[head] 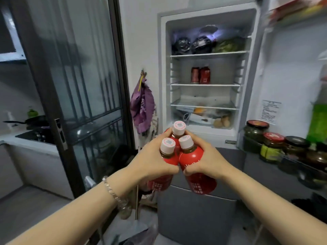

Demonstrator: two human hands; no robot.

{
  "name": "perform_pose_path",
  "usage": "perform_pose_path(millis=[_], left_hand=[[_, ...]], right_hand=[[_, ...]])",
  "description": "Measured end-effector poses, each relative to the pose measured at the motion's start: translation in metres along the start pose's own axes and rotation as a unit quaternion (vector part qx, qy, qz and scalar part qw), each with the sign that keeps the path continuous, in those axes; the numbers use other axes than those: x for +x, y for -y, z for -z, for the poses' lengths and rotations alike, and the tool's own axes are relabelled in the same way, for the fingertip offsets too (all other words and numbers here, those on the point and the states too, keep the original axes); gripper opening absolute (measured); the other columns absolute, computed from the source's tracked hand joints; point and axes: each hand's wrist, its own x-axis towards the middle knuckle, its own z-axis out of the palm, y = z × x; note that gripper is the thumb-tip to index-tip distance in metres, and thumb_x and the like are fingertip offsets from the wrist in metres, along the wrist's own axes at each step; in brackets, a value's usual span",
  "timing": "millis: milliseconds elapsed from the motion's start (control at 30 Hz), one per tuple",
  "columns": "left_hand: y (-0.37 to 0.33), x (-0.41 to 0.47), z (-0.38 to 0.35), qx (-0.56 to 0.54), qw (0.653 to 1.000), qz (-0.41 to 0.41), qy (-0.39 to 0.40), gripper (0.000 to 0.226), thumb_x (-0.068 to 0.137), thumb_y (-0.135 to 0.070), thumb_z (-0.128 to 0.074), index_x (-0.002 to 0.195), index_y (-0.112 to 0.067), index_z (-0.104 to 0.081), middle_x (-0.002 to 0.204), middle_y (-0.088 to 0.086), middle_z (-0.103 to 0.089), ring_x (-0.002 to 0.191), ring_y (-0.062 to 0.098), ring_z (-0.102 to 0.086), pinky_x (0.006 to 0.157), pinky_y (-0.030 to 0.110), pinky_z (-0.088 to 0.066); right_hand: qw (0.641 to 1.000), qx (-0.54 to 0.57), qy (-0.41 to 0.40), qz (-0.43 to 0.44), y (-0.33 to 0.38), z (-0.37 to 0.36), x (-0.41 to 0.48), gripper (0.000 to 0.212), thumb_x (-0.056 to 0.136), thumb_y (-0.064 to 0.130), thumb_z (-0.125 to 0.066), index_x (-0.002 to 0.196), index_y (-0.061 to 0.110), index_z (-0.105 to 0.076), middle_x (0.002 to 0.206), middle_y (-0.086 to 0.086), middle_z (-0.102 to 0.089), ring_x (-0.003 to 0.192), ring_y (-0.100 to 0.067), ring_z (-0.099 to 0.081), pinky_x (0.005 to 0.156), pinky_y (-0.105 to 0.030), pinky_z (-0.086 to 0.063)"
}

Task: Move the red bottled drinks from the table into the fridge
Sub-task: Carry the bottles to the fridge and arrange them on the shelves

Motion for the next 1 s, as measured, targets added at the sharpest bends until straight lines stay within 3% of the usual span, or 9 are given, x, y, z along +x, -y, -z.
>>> perform_pose_path(millis=[233,367,467,633,767,867,1000], left_hand=[[0.061,0.18,-0.023,-0.027,0.998,-0.053,0.034,0.091,0.059,-0.003,-0.067,0.111,-0.071,-0.037,0.064,-0.018,-0.058,0.058,0.002,-0.048,0.063,0.019,-0.043],[0.079,0.266,-0.026,-0.025,0.998,-0.056,0.017,0.086,0.056,-0.008,-0.067,0.108,-0.071,-0.039,0.067,-0.02,-0.061,0.059,0.002,-0.052,0.064,0.025,-0.046],[0.091,0.336,-0.024,-0.03,0.997,-0.069,0.02,0.087,0.06,-0.003,-0.07,0.108,-0.069,-0.04,0.071,-0.018,-0.066,0.062,-0.001,-0.056,0.066,0.02,-0.047],[0.107,0.449,-0.01,-0.03,0.994,-0.102,0.034,0.072,0.054,-0.013,-0.071,0.113,-0.051,-0.053,0.074,-0.015,-0.066,0.064,0.0,-0.057,0.064,0.02,-0.045],[0.115,0.531,0.01,-0.041,0.989,-0.134,0.055,0.063,0.057,-0.007,-0.074,0.111,-0.037,-0.061,0.089,-0.004,-0.073,0.081,0.009,-0.067,0.078,0.029,-0.055],[0.119,0.59,0.023,-0.051,0.986,-0.14,0.081,0.055,0.055,-0.004,-0.074,0.1,-0.034,-0.067,0.088,-0.005,-0.073,0.08,0.009,-0.067,0.077,0.029,-0.055],[0.134,0.659,0.031,-0.068,0.985,-0.101,0.12,0.051,0.056,-0.006,-0.072,0.105,-0.019,-0.069,0.096,0.005,-0.073,0.087,0.017,-0.068,0.082,0.033,-0.055]], right_hand=[[0.999,-0.026,-0.045,0.012,-0.071,0.082,0.135,0.099,0.043,0.011,-0.074,0.119,0.065,-0.039,0.101,0.025,-0.065,0.09,0.002,-0.064,0.073,-0.014,-0.051],[0.997,-0.048,-0.063,0.017,-0.091,0.124,0.204,0.097,0.041,0.012,-0.074,0.12,0.06,-0.043,0.102,0.022,-0.065,0.089,-0.001,-0.064,0.071,-0.014,-0.05],[0.995,-0.058,-0.074,0.026,-0.103,0.16,0.262,0.1,0.041,0.01,-0.074,0.126,0.054,-0.046,0.104,0.018,-0.067,0.088,0.0,-0.064,0.072,-0.015,-0.049],[0.99,-0.058,-0.121,0.046,-0.11,0.207,0.349,0.096,0.04,0.005,-0.071,0.122,0.05,-0.049,0.09,0.02,-0.067,0.073,0.007,-0.062,0.062,-0.009,-0.048],[0.985,-0.061,-0.158,0.043,-0.11,0.236,0.414,0.084,0.042,0.005,-0.072,0.11,0.051,-0.057,0.087,0.015,-0.07,0.071,0.002,-0.063,0.063,-0.016,-0.053],[0.984,-0.051,-0.165,0.043,-0.108,0.255,0.459,0.069,0.051,-0.011,-0.071,0.09,0.045,-0.065,0.074,0.012,-0.069,0.064,-0.002,-0.062,0.059,-0.019,-0.054],[0.984,-0.032,-0.176,0.003,-0.119,0.275,0.509,0.055,0.059,-0.017,-0.066,0.085,0.031,-0.068,0.068,0.004,-0.068,0.062,-0.012,-0.064,0.057,-0.027,-0.056]])
